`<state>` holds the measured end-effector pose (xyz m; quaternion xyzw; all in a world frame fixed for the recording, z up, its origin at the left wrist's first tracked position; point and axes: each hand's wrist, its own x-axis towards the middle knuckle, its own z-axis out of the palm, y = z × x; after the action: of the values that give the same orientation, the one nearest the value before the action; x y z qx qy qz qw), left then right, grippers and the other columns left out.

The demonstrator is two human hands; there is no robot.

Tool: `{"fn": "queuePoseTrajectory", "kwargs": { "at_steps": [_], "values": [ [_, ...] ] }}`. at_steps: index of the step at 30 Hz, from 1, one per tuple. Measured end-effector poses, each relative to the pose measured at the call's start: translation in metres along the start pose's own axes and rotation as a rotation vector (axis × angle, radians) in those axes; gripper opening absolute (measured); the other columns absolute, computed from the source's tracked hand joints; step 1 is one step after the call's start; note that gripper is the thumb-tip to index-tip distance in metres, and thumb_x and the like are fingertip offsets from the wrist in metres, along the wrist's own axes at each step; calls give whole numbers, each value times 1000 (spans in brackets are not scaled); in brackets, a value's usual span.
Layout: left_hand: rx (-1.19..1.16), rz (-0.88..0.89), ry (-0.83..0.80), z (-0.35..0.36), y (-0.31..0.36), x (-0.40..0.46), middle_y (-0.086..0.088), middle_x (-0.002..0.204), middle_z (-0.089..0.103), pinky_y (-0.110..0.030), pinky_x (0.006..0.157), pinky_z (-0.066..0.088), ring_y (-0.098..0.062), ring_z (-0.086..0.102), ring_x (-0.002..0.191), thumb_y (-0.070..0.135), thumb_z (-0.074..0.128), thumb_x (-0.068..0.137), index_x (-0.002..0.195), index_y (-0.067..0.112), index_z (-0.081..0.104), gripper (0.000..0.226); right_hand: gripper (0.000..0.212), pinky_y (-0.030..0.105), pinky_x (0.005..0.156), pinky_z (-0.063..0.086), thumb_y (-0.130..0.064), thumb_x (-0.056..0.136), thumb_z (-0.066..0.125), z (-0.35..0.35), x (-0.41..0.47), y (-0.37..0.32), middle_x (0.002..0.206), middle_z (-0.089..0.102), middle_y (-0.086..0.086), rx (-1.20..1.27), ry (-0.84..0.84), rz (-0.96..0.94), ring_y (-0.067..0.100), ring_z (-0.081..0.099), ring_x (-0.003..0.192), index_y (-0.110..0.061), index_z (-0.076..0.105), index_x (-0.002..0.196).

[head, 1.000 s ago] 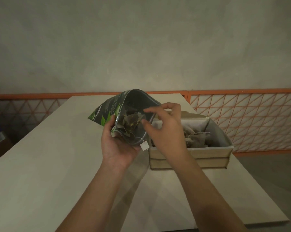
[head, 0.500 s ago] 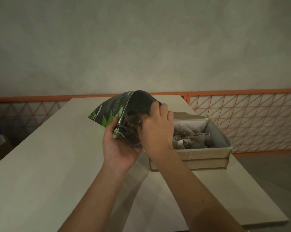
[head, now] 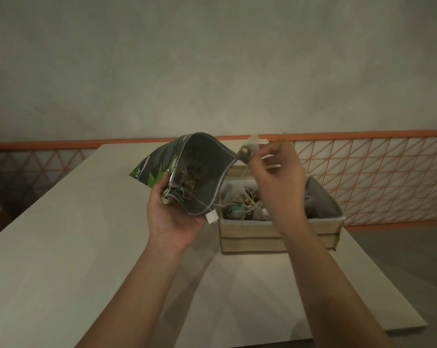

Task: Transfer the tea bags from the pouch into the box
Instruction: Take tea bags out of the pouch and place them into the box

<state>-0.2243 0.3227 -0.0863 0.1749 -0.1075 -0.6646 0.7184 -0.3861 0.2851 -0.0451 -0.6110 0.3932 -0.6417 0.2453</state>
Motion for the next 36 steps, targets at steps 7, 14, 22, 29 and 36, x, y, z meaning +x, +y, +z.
{"fn": "queuePoseTrajectory", "kwargs": {
  "at_steps": [7,14,22,29,36],
  "values": [
    [-11,-35,-17,-3,-2,2,-18,126,69,-45,91,57,-37,65,117,45,65,85,113,12,77,45,20,36,67,57,-5,89,65,-33,19,29,87,67,3,-8,33,127,23,69,75,-23,58,83],
    [7,-20,0,-1,-5,2,-17,125,69,-44,92,55,-36,65,118,46,64,87,118,15,72,45,12,18,67,53,-15,90,67,-39,18,46,87,68,-4,-182,-125,178,12,66,80,-26,63,87],
    [20,-38,-1,-4,-4,3,-17,129,68,-46,108,46,-36,62,123,46,63,87,107,14,80,42,19,18,68,42,-32,97,56,-28,6,46,89,66,-8,-546,-520,153,6,60,79,-27,73,104],
    [58,-45,-20,-1,1,-1,-17,127,69,-46,103,50,-36,64,119,50,60,88,100,13,82,45,21,22,64,51,-33,97,55,-15,-5,19,77,64,-6,-537,-282,-28,5,60,68,-20,69,87],
    [105,-53,-31,5,0,-6,-11,124,71,-40,81,61,-29,71,106,48,57,88,118,13,75,49,13,23,74,50,-17,90,66,41,-9,-10,89,70,1,-480,-310,-318,14,63,79,-15,76,97]
  ]
}}
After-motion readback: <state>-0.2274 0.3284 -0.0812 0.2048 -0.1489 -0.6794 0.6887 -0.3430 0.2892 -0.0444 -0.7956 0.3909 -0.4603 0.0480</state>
